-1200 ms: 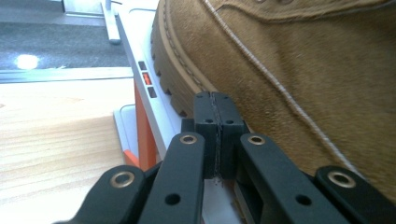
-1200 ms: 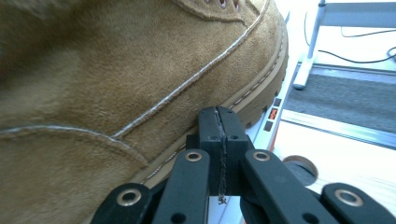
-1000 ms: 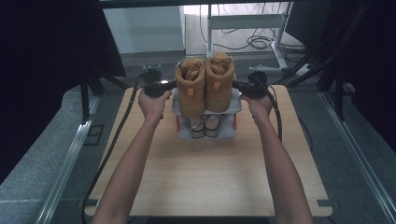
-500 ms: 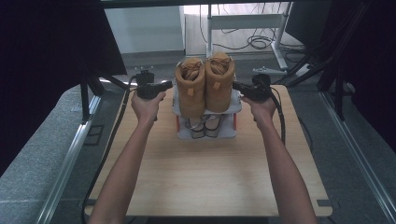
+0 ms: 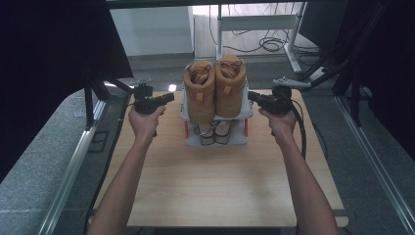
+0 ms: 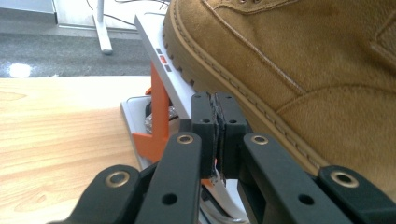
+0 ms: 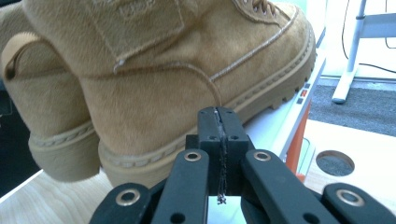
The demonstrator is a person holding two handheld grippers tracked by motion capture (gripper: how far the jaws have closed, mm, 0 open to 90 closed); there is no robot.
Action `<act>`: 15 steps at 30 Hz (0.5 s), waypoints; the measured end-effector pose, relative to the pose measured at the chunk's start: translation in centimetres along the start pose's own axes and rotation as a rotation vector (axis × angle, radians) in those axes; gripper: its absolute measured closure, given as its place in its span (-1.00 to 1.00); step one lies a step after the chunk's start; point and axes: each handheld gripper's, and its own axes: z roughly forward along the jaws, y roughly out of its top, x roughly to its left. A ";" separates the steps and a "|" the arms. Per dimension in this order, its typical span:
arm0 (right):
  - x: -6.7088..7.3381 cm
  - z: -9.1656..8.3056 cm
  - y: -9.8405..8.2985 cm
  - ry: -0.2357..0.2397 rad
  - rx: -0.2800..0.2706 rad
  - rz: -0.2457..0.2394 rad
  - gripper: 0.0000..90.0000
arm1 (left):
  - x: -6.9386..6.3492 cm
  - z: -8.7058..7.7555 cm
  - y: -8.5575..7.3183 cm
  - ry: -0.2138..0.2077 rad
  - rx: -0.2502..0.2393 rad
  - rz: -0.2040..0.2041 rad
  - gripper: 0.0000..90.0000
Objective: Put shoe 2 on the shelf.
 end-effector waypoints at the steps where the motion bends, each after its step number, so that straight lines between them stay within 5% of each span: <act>1: -0.1 -0.2 -0.2 0.000 0.003 0.003 0.99 | 0.1 -0.2 -0.2 -0.002 -0.002 -0.001 0.95; 9: -0.4 -1.7 -1.7 0.013 -0.013 0.020 0.98 | 0.2 -1.4 -1.6 -0.031 -0.005 0.008 0.93; 15: -0.3 -2.4 -2.5 0.030 -0.013 0.019 0.85 | 0.2 -2.4 -3.1 -0.058 -0.006 0.041 0.67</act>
